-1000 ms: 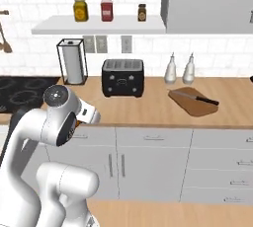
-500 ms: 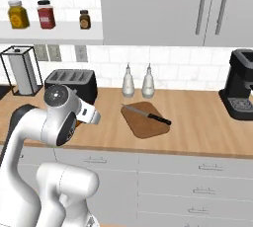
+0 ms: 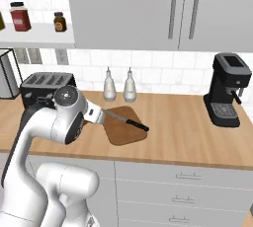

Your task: Pick up the knife from the drawer and place it on the cutting board. Then place the meat from the plate to the cutting board.

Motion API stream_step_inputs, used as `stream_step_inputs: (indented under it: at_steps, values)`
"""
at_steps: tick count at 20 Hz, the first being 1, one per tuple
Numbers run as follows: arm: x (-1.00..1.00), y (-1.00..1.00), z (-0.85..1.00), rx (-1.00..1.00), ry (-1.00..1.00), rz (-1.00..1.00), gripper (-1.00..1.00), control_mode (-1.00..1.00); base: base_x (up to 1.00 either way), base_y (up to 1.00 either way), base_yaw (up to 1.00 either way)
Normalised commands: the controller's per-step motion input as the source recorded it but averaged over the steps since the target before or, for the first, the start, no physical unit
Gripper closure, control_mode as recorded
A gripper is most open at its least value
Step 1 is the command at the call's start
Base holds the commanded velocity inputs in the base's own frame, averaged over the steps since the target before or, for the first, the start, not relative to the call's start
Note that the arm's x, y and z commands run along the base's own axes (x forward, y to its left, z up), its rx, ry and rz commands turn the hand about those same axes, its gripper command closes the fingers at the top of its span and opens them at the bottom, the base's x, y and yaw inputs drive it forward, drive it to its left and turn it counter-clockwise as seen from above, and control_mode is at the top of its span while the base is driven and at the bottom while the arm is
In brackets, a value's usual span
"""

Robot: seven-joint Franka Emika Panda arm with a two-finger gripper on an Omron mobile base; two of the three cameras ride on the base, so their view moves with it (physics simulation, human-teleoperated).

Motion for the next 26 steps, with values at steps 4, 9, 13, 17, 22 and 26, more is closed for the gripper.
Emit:
stream_step_inputs:
  at_steps: [4,9,13,17,22,26]
  values:
    - [0.31,0.0,-0.35,-0.03,0.01,-0.04,1.0,-1.0,0.0,0.0,0.0]
    - [0.45,-0.1,-0.19,0.0,0.05,-0.07,1.0,-1.0,0.0,0.0,0.0]
    - [0.44,-0.22,-0.05,0.0,0.0,0.2,1.0,-1.0,0.0,0.0,0.0]
    - [0.41,-0.28,-0.16,0.0,0.0,0.37,1.0,-1.0,0.0,0.0,0.0]
    - [0.33,-0.15,-0.22,-0.05,0.0,0.29,1.0,-1.0,0.0,0.0,0.0]
    - [0.39,-0.07,-0.14,-0.02,0.03,0.12,1.0,-1.0,0.0,0.0,0.0]
